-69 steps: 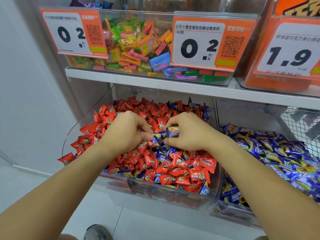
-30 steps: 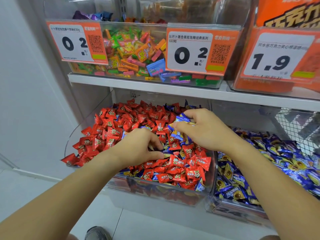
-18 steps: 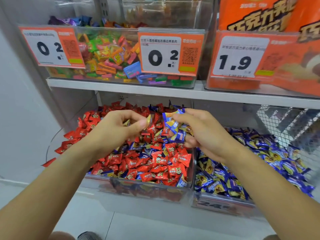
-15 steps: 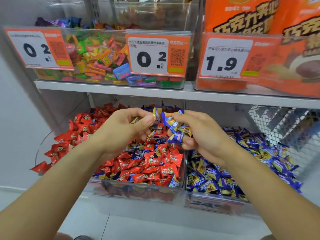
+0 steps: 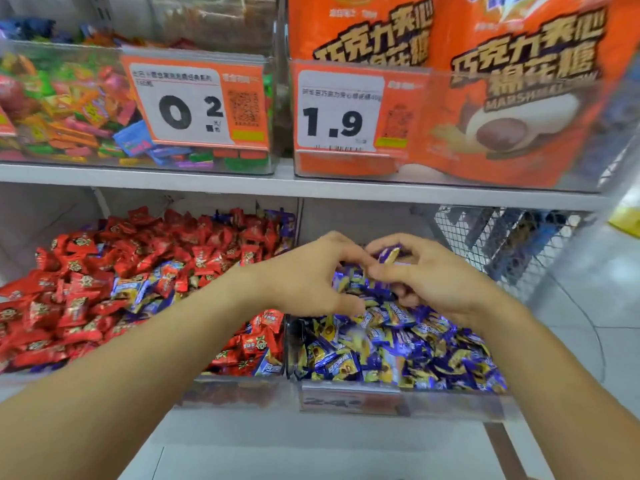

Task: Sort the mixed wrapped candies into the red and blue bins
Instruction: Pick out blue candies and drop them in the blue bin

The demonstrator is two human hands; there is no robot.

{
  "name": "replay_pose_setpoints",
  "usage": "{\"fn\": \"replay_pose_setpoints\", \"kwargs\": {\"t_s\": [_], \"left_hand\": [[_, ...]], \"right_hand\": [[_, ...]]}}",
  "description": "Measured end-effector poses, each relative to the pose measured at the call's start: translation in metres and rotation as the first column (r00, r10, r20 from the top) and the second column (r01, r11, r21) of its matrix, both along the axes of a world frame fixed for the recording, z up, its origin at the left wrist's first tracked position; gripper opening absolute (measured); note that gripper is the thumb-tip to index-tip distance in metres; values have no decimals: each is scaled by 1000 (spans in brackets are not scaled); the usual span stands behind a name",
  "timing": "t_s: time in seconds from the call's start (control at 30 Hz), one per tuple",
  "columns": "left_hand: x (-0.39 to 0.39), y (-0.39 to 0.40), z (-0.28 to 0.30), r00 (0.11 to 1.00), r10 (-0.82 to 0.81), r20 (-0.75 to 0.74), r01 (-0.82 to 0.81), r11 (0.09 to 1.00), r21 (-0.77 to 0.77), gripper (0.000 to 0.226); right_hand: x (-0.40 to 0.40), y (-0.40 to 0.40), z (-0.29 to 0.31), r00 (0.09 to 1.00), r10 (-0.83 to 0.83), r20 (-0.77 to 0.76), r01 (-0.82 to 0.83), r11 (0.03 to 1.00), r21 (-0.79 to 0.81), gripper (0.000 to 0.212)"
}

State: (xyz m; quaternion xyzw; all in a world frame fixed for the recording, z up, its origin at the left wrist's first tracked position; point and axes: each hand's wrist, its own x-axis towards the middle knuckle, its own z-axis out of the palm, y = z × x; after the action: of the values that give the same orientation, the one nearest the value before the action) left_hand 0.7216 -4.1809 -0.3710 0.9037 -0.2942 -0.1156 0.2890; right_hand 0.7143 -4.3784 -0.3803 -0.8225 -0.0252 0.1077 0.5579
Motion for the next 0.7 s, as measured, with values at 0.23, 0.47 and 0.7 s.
{"fn": "replay_pose_setpoints", "kwargs": {"t_s": [0.23, 0.47, 0.7], "left_hand": [[-4, 46, 0, 902, 204, 382, -175, 979, -108, 24], [-18, 138, -28, 909, 224, 351, -361, 844, 397, 54], [-6, 189, -40, 905, 293, 308, -393, 853, 343, 36]], "right_hand": [[5, -20, 4, 990, 47, 136, -33, 994, -102, 37], [-3, 38, 14, 965, 54, 256, -12, 987, -163, 13], [-26, 157, -2, 721, 476, 505, -165, 825, -541, 16]]}}
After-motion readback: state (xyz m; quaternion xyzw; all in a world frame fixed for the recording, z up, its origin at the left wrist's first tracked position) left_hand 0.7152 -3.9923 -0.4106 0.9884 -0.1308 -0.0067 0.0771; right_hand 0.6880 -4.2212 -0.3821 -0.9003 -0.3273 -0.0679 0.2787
